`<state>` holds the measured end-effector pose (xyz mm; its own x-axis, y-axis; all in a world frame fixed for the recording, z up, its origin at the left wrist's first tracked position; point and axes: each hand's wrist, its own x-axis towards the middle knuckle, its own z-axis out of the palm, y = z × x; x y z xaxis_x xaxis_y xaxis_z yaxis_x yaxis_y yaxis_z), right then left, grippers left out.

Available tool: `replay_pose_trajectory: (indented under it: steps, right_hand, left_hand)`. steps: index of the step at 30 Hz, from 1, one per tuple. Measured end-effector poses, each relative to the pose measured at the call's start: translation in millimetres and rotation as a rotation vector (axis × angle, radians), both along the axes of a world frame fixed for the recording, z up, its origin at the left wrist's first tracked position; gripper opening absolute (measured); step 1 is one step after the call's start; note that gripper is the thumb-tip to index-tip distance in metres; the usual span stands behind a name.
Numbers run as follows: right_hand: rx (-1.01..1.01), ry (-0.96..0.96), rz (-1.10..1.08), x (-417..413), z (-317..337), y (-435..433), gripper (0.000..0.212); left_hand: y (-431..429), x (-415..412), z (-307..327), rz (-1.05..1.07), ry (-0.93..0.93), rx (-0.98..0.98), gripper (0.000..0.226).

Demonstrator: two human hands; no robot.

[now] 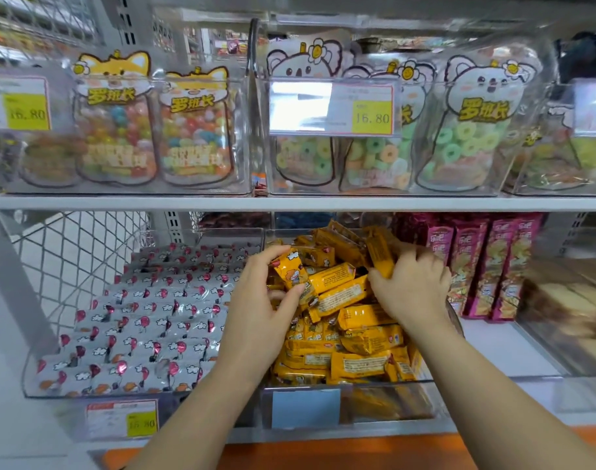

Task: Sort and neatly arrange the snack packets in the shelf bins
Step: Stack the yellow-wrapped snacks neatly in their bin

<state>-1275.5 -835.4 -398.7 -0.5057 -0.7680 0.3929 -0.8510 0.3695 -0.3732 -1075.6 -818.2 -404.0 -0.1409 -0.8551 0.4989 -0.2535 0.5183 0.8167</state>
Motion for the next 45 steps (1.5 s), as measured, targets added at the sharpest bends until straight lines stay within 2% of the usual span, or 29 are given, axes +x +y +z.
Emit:
replay_pose_trajectory:
  steps: [2,4,6,7,10,13,19,22,25,34,40,45]
  right_hand:
    - [0.000,0.006,0.050,-4.0,0.9,1.7,0.052]
    - [-0.140,0.039,0.122,-5.2,1.0,5.7,0.045]
    - [-0.315,0.085,0.306,-2.4,0.9,14.0,0.040]
    - [-0.319,0.144,0.445,-0.1,0.5,18.8,0.043]
    - [0.033,0.392,0.744,10.4,4.9,26.5,0.066]
    - [0.223,0.489,0.767,15.6,17.2,15.8,0.067]
    - [0.379,0.561,0.703,24.1,31.7,7.2,0.075]
    - [0.391,0.529,0.682,27.1,31.2,6.8,0.074]
    - [0.372,0.415,0.686,25.8,30.2,11.2,0.073]
    - [0.253,0.244,0.765,19.2,19.3,12.6,0.078]
    - [0.095,0.223,0.791,11.9,10.3,18.0,0.072]
    - [-0.215,0.019,0.677,14.2,6.8,22.0,0.066]
  left_hand:
    - [1.0,0.5,-0.7,-0.001,-0.001,-0.004,0.053]
    - [2.2,1.2,-0.9,-0.005,0.003,-0.001,0.053]
    - [3.1,1.9,-0.5,-0.005,0.009,0.001,0.052]
    - [3.1,2.4,0.0,-0.003,0.013,-0.003,0.052]
    - [3.0,2.4,-1.2,0.007,0.018,-0.008,0.051]
    - [4.4,2.9,-1.0,0.030,0.037,-0.007,0.051]
    - [8.8,8.5,5.0,0.044,0.119,-0.001,0.053]
    - [12.8,11.2,7.6,0.074,0.105,-0.046,0.061]
    - [11.9,16.2,7.8,0.125,0.058,-0.129,0.063]
    - [-17.3,20.2,11.9,0.197,-0.194,-0.288,0.042]
    - [-34.7,12.3,14.8,0.261,-0.435,-0.150,0.039]
    - [-40.3,13.9,17.7,0.086,-0.593,-0.015,0.059]
